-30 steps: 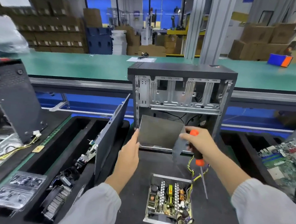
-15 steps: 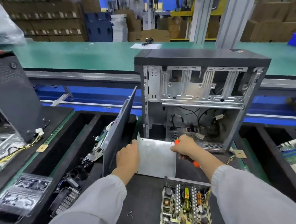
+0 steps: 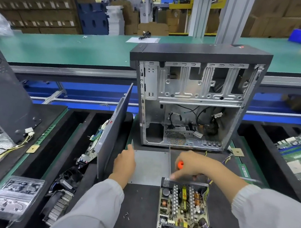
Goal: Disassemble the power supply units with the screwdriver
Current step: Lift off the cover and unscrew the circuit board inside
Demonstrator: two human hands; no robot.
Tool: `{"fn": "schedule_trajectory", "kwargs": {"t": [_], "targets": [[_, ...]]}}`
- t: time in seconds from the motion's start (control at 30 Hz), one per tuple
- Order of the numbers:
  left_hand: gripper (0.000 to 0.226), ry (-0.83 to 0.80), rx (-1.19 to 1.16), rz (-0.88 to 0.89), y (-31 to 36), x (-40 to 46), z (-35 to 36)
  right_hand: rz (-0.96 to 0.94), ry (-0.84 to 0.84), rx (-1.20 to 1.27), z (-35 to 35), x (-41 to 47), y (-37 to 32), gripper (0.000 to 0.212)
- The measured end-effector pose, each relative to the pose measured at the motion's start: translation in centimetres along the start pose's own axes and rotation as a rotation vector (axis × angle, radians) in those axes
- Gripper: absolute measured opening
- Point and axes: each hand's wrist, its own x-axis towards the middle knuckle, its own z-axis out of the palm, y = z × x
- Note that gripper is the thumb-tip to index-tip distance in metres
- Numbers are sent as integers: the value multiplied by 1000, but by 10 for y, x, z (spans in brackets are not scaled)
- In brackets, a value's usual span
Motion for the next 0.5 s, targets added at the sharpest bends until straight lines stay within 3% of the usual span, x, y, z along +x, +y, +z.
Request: {"fn": "schedule_trajectory", "kwargs": {"t": [0.13,0.23,0.37,0.5], "targets": [[25,23,-14,-4,1,3,-1,-78,-18,-372,19,-12,7,23],[27,4,-43,-26,1,6,-3,-116,65,-465,27,-14,10,7],[52,27,-88,-23,6,-1,-6,-88,6,-481,20,-22,23,33],[57,209,-76,316,23,-25,-2,-77,-58,-483,12,-27,34,32]]}}
